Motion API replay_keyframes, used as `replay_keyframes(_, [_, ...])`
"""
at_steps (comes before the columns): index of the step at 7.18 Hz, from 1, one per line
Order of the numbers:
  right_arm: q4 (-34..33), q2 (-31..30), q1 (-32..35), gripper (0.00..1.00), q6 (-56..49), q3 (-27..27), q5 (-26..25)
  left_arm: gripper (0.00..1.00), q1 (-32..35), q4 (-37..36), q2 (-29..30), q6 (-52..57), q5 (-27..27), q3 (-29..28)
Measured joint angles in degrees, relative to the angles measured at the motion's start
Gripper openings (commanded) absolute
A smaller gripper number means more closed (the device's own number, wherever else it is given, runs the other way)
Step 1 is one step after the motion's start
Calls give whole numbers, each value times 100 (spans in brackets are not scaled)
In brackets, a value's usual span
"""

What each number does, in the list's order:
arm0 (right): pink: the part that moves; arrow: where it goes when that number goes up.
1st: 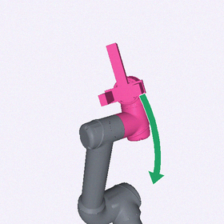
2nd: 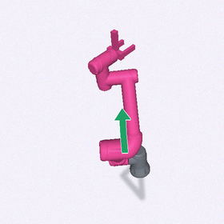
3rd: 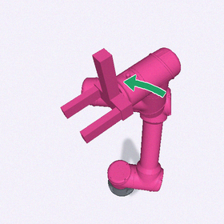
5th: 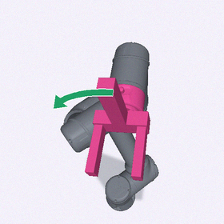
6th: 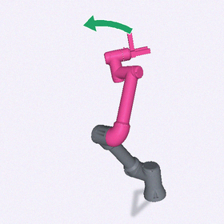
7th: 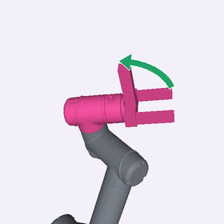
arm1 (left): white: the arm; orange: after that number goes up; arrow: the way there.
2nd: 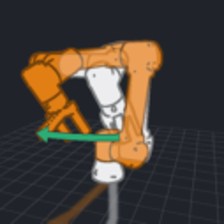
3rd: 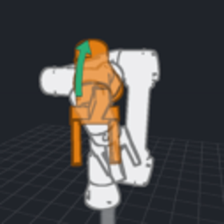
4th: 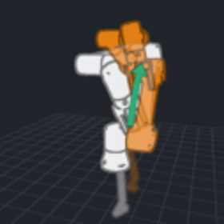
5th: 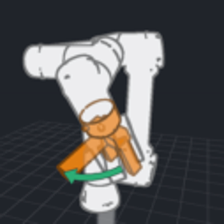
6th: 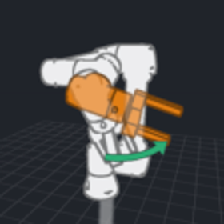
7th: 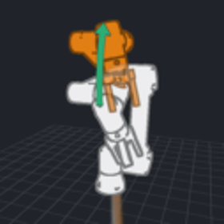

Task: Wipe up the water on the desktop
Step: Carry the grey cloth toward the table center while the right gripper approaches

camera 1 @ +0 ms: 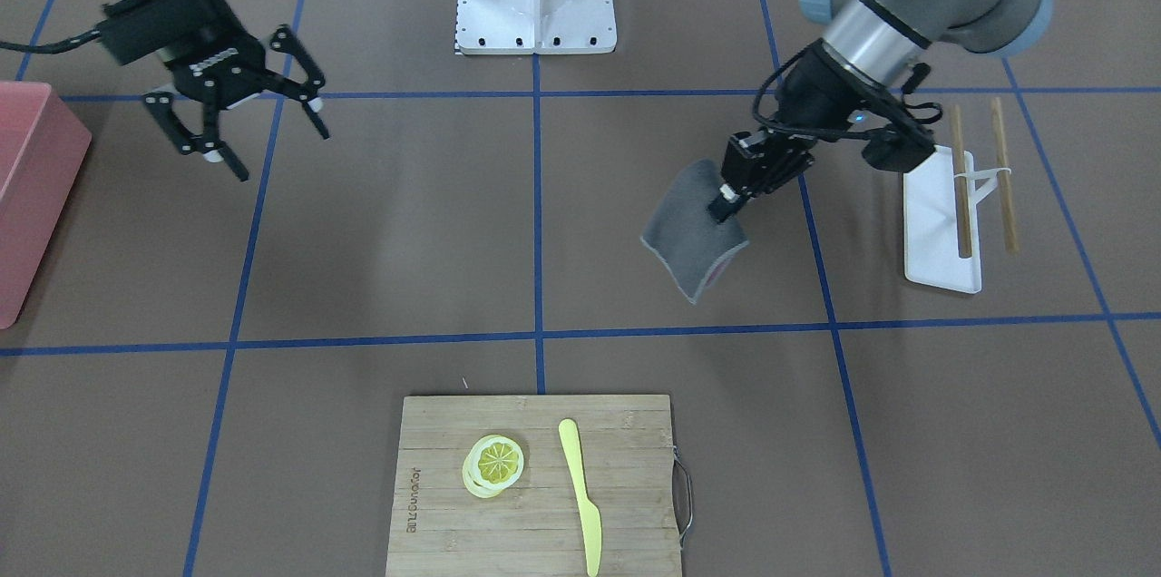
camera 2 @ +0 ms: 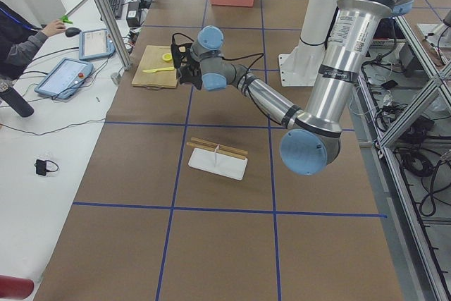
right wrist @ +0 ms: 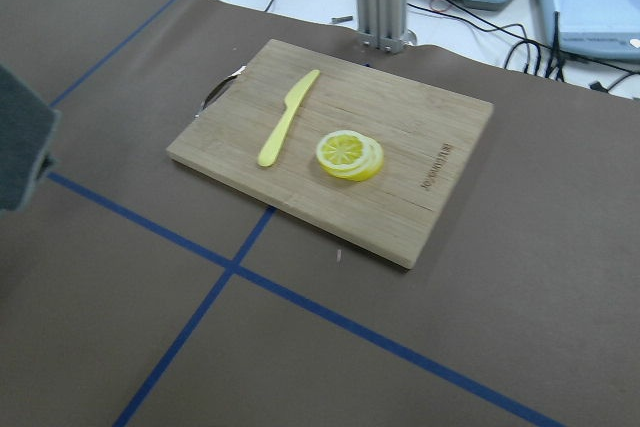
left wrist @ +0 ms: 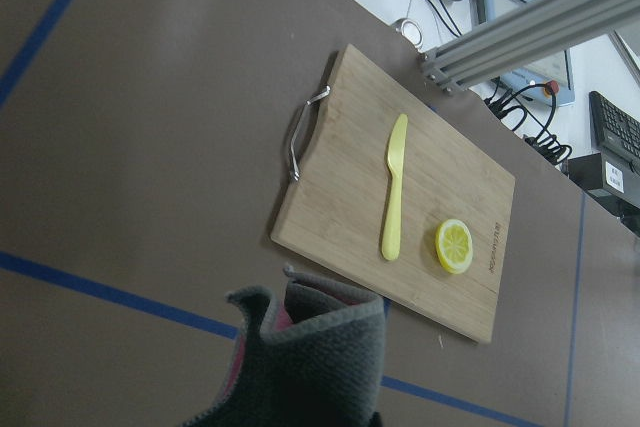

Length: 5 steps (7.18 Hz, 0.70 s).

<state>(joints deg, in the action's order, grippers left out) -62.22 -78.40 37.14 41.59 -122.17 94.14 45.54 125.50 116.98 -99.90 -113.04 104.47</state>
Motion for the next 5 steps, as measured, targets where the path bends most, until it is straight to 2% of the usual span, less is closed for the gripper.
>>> replay_keyframes(3, [-406,256,-1324,99,-1179,59,-2074,0,-588,-274,541,-693,407,-35])
replay_keyframes(4, [-441,382,-1584,99,-1382,120,-2548,0,-709,-300,712,-1141,430,-40])
replay_keyframes(5, [-452,533,-1710,99,-1458,179,-2756,0,-825,-308,840,-1630,438,-44])
